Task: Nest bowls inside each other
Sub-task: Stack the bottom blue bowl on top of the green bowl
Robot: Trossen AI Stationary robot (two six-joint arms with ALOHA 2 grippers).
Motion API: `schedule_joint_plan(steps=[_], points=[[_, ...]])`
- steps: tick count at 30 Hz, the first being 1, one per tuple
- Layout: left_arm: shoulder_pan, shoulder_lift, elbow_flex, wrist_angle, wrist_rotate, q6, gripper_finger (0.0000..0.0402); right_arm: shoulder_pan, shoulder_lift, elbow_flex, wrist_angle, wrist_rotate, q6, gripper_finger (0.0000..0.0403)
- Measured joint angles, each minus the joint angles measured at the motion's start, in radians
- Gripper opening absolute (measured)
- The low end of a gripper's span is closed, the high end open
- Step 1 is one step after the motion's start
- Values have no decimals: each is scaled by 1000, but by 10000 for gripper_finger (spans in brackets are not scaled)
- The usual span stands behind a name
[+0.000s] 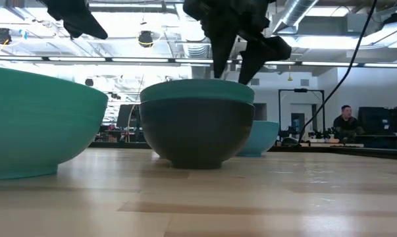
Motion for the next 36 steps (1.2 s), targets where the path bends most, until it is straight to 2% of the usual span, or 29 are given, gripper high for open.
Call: schedule_joint_plan(steps=[4, 8, 10, 15, 19, 23, 27, 29, 36], points=[[0, -11, -104, 78, 8, -41, 14, 17, 0, 57, 52, 16, 2, 264], [-18, -25, -190, 217, 95, -87, 13, 38, -1, 148, 65, 65, -38, 261], [-55, -35, -204, 277, 103, -125, 9, 35, -2, 161, 35, 108, -41, 257], [-260, -35, -213, 216, -8, -239, 2, 13, 0, 164, -88, 144, -49, 255], [-431, 25, -215, 66, -17, -442, 2, 11, 0, 164, -211, 171, -52, 255], [-544, 123, -212, 131, -9, -465, 3, -2, 0, 165, -244, 208, -59, 255], [-558, 256, -215, 262, 68, -448, 1, -10, 0, 165, -243, 209, -76, 255], [-550, 293, -214, 281, 65, -464, 1, -9, 0, 165, -244, 211, -77, 255], [-492, 270, -215, 206, 40, -443, 2, -16, 0, 165, -340, 218, -104, 255]])
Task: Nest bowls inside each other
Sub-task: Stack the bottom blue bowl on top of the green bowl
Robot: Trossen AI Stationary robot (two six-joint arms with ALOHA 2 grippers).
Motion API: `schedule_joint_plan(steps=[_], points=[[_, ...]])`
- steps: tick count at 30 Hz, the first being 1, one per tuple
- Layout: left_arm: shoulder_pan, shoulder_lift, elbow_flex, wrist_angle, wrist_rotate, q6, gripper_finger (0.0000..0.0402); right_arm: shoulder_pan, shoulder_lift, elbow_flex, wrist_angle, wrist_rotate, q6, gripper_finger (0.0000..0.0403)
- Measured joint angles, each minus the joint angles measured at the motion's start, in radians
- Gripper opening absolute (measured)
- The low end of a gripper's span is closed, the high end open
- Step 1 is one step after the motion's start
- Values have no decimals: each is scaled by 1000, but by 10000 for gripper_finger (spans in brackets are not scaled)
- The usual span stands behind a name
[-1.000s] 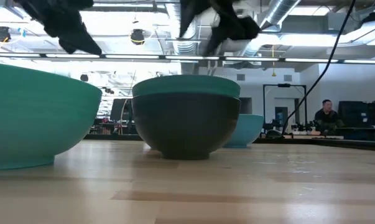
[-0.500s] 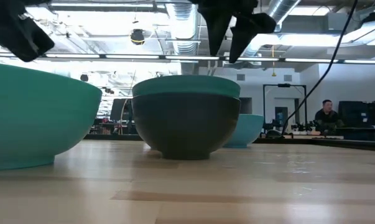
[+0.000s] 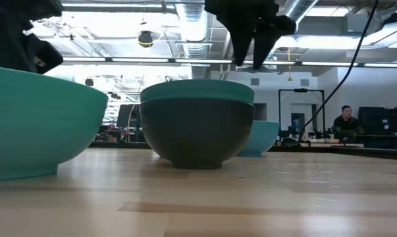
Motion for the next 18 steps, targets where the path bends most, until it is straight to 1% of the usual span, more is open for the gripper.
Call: schedule_joint_plan(steps=[4, 6, 9, 11, 12, 15, 18], points=[[26, -7, 0, 32, 65, 90, 2, 0, 0, 0, -29, 1, -19, 255], [37, -5, 0, 63, 73, 110, 2, 0, 0, 0, -40, 11, -24, 255], [75, 0, 0, 59, 118, 77, 2, 0, 0, 0, -75, 25, -26, 255], [110, 1, 0, 40, 154, 38, 3, 0, 0, 0, -98, 54, -42, 255], [124, 3, 0, 21, 156, 35, 5, 0, 0, 0, -110, 70, -49, 255], [146, 4, 0, -7, 139, 51, 22, 0, 0, 0, -139, 93, -52, 255], [176, 4, 0, -28, 155, 20, 55, 0, 0, 0, -168, 98, -51, 255]])
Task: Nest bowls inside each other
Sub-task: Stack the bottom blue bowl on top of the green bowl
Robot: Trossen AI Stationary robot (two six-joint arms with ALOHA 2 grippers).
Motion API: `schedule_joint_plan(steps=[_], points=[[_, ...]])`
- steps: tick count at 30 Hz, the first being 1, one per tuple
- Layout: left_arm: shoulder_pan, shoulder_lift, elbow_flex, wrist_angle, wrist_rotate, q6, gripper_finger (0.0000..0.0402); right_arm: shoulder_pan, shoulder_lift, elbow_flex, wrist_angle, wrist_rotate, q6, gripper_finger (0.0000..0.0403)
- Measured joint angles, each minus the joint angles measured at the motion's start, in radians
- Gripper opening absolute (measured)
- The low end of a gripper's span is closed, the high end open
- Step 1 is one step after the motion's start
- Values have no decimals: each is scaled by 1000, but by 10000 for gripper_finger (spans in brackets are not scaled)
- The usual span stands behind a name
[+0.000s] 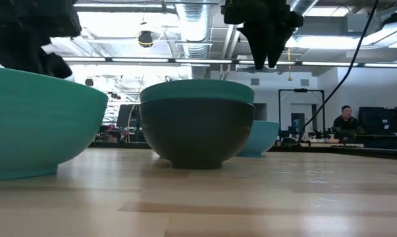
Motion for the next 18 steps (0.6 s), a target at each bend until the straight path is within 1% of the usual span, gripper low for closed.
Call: schedule_joint_plan(steps=[5, 9, 12, 18], points=[[9, 0, 0, 1, 11, -82, 118, 0, 0, 0, 1, 0, 0, 255], [-1, 0, 0, 1, 28, -148, 149, 0, 0, 0, 2, 0, 0, 255], [-18, 6, 0, -2, 32, -162, 157, 0, 0, 0, 2, 12, 0, 255], [-51, 102, 0, 0, 46, -177, 149, 0, 0, 0, 2, 26, 0, 255]])
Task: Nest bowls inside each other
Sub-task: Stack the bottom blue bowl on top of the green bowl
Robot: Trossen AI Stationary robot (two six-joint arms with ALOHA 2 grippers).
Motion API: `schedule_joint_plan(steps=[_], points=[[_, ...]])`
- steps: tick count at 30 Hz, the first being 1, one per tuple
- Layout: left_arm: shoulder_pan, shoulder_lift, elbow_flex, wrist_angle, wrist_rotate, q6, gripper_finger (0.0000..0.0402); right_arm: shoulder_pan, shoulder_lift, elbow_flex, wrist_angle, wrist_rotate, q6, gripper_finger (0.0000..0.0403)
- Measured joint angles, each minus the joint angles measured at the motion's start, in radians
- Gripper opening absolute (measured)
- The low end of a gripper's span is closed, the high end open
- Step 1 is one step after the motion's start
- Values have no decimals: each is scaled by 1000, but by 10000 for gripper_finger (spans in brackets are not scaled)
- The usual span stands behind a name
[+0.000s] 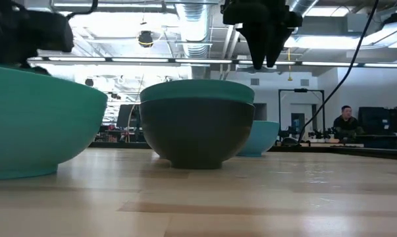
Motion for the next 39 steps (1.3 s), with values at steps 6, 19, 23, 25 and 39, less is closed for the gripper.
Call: schedule_joint_plan(steps=[6, 19, 23, 25, 39], points=[[0, 76, 0, 4, 1, 4, 127, -15, -50, -6, 1, 11, 28, 255], [48, 53, 62, 45, 50, 123, 4, -88, -145, -156, 0, 2, 55, 255], [114, 44, 147, -39, 62, 216, 2, -107, -144, -213, -2, -5, 34, 255], [154, 44, 201, -98, 64, 272, 2, -118, -144, -222, 0, 0, 22, 255], [517, 232, 521, -242, 208, 665, 1, -354, -442, -461, 135, 44, -7, 255]])
